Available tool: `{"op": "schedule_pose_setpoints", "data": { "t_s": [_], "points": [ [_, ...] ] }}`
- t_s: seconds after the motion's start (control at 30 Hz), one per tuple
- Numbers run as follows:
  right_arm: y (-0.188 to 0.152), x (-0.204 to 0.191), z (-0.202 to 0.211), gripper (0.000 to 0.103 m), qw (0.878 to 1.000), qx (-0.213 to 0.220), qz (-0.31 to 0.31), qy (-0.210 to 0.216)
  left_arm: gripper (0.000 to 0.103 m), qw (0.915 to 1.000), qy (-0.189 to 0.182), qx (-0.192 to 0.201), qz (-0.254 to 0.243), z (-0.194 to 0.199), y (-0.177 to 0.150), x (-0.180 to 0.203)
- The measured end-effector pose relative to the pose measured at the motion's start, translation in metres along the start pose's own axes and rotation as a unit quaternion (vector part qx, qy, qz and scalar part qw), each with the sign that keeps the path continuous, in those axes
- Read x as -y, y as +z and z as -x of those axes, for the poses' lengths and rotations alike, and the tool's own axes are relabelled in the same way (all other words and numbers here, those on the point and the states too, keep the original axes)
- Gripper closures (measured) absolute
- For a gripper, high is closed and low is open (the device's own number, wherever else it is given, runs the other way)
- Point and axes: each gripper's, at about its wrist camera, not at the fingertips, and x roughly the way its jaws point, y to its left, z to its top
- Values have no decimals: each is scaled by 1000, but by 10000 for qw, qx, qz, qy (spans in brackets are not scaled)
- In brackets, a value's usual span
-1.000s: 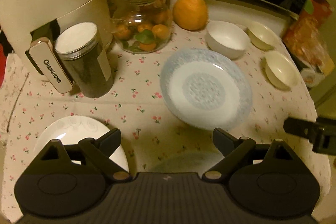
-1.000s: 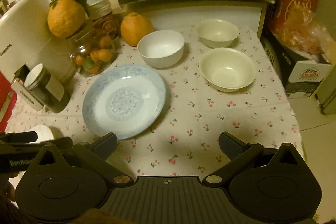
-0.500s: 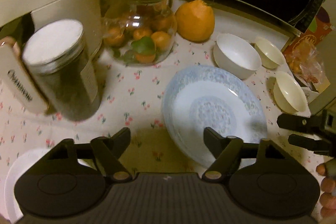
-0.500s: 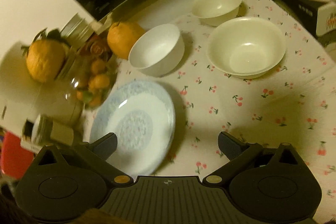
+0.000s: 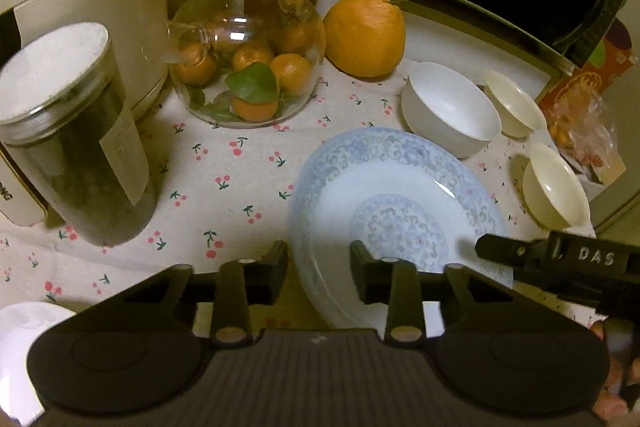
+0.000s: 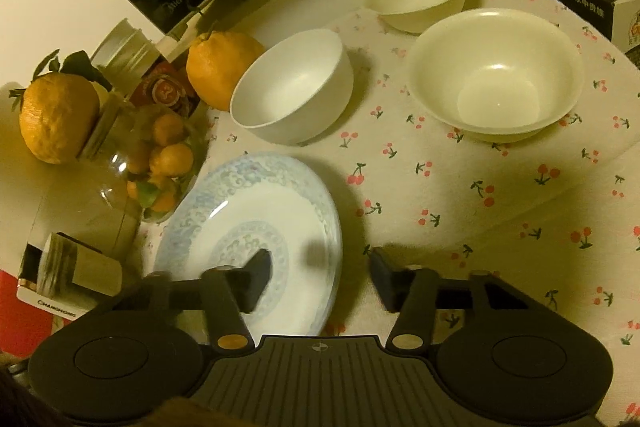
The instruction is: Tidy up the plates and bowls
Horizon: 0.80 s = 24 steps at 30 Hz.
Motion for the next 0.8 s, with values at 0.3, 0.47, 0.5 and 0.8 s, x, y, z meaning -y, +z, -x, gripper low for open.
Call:
{"op": "schedule_pose_setpoints", "data": {
  "t_s": [0.3,0.47,0.5,0.8],
  "points": [
    [-1,0,-1,84,9999,36,97,-30,89,9995,-11,29,304,-4,-1,-9],
    [-1,-1,3,86,9999,11,159,-59,90,9997,-54,-1,240,-3,-2,-8],
    [-2,-1,4,86,9998,4,178,-75,90,9998,-51,7,206,-2,-2,-8],
    [-5,-5,25,86,9990,66,425,-74,90,9998,-118,18,-156,11,-12,-1]
  ]
}}
